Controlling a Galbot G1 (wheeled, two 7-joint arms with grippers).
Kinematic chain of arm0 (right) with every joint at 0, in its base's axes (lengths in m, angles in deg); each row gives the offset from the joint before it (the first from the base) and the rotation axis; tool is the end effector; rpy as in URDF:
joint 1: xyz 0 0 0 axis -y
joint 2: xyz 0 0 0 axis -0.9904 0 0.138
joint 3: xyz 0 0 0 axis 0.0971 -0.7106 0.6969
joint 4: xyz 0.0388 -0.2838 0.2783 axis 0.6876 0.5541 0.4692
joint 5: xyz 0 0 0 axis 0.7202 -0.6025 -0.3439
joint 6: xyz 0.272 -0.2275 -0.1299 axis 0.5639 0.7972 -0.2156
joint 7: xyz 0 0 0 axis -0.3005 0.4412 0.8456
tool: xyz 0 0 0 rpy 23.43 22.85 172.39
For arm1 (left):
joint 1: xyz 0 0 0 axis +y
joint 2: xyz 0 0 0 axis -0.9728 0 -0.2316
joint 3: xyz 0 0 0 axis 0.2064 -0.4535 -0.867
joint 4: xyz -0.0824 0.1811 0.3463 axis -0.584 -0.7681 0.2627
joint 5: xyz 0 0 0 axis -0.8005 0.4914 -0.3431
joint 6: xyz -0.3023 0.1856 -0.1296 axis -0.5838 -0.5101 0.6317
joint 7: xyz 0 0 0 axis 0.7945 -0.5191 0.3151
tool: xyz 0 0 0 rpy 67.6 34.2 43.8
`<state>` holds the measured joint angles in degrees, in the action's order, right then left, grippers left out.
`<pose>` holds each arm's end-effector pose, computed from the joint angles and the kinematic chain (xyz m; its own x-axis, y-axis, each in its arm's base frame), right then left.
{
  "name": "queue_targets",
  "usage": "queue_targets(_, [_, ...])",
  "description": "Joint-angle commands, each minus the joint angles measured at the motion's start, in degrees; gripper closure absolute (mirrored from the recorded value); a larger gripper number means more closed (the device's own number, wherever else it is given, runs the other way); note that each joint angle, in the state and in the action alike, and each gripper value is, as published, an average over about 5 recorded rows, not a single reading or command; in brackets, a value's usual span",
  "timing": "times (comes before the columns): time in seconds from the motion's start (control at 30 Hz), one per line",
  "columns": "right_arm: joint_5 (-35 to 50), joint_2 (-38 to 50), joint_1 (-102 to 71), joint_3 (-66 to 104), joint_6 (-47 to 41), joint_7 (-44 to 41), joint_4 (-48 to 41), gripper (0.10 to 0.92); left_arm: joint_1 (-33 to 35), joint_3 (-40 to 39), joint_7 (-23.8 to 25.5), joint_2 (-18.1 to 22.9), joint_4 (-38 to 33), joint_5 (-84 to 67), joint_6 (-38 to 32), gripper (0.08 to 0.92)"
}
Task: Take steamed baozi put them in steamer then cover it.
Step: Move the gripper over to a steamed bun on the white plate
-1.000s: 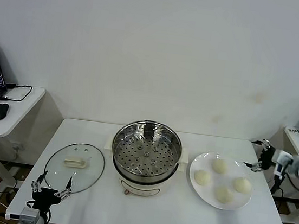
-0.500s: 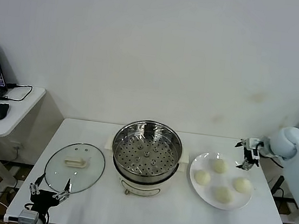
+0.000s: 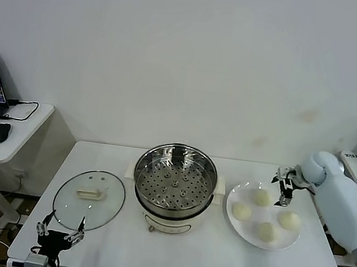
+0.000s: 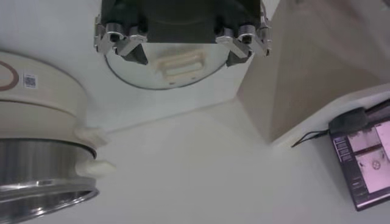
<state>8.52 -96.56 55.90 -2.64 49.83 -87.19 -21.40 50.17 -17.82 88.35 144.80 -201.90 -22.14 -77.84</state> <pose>0.6094 -0.2292 -0.2389 -0.3070 -0.0432 0.9507 -0.9513 -0.0174 -0.3079 0.1344 0.1054 -0.3682 -0.9421 -0.1134 0.3156 -0.0189 0.9576 0.2876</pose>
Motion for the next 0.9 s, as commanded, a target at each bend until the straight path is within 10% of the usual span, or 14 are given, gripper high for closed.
queue_targets(0.03, [-1.1,-2.8,1.5,-1.3,0.6,0.9,-4.6,0.203,0.1,0.0,0.0,0.1,-0.1,0.1,0.0,0.177])
queue_targets(0.9, [-3.0,-5.1,0.7,0.6,-0.1,1.7,-8.8,0.270,0.0,-0.1,-0.2,-0.9,1.0,0.2,-0.2,0.177])
